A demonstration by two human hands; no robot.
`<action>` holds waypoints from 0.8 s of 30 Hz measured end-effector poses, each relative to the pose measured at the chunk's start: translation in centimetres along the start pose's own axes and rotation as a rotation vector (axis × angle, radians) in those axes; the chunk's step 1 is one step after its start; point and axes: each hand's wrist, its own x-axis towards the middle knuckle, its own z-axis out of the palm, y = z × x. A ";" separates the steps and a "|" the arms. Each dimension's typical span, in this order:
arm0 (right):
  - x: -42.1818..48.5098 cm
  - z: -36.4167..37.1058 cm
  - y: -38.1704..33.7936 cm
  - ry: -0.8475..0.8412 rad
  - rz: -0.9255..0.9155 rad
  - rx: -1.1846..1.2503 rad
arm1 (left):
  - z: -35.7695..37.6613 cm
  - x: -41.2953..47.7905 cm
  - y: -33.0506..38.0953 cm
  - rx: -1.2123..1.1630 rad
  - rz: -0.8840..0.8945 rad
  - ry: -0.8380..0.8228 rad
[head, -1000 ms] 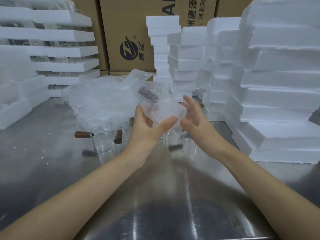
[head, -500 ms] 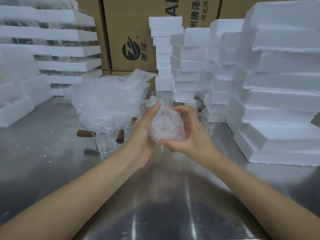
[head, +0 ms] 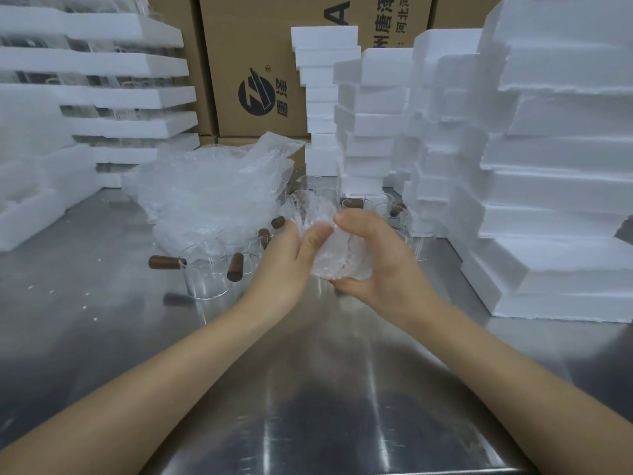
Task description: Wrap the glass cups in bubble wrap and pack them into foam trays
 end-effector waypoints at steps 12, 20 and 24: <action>0.3 0.2 -1.4 -0.027 -0.054 -0.273 | 0.2 0.0 -0.5 0.188 0.069 0.098; 0.3 -0.5 -1.1 -0.150 -0.162 -0.405 | 0.1 0.2 -0.4 0.053 0.146 -0.230; 0.2 0.3 -1.1 -0.137 -0.192 -0.464 | 0.4 0.1 -0.2 0.010 0.177 -0.121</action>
